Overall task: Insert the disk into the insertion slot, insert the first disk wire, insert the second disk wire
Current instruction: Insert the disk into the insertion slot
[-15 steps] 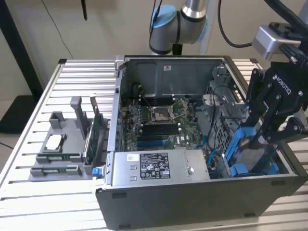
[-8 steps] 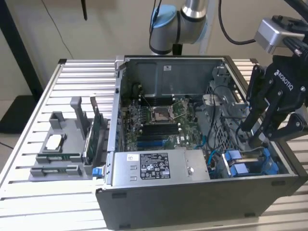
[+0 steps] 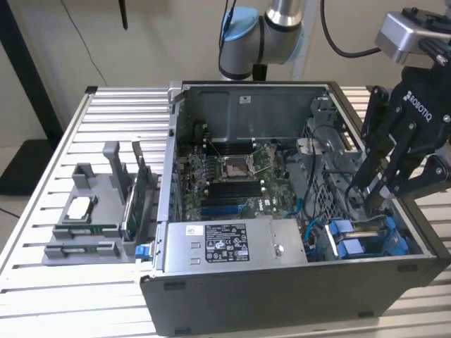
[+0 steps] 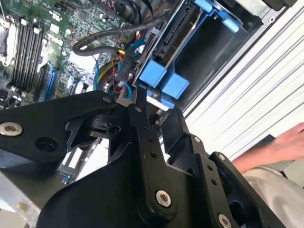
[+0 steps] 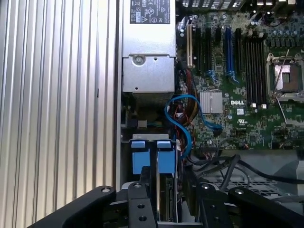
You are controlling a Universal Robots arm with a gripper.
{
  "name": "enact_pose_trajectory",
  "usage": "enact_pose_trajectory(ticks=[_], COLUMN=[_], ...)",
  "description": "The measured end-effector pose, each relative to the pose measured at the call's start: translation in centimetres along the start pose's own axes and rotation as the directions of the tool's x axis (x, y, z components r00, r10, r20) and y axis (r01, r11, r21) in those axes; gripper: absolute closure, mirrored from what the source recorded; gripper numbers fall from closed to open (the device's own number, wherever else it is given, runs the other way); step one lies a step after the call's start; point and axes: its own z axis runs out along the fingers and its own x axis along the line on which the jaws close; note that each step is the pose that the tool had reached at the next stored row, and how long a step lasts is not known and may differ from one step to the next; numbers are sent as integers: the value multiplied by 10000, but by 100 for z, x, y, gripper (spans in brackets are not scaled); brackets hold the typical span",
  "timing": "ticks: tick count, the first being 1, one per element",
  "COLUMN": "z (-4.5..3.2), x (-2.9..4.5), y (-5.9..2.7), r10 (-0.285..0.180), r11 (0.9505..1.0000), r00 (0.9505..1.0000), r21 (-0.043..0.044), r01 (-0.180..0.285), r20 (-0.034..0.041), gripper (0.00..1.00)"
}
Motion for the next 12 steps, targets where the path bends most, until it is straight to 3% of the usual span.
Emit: enact_pose_trajectory(ticks=[2, 4, 10, 11, 12], z=[1, 1, 2, 2, 1], x=[-1, -1, -1, -1, -1], y=[2, 5, 8, 8, 8], r10=[-24, -60, -256, -269, -272], r11=[10000, 9998, 9976, 9974, 9974], r00=[9999, 9994, 9911, 9901, 9900], r21=[75, 192, 678, 693, 692], r01=[23, 53, 169, 175, 177], r20=[143, 345, 1307, 1374, 1387], gripper=[59, 59, 59, 59, 59])
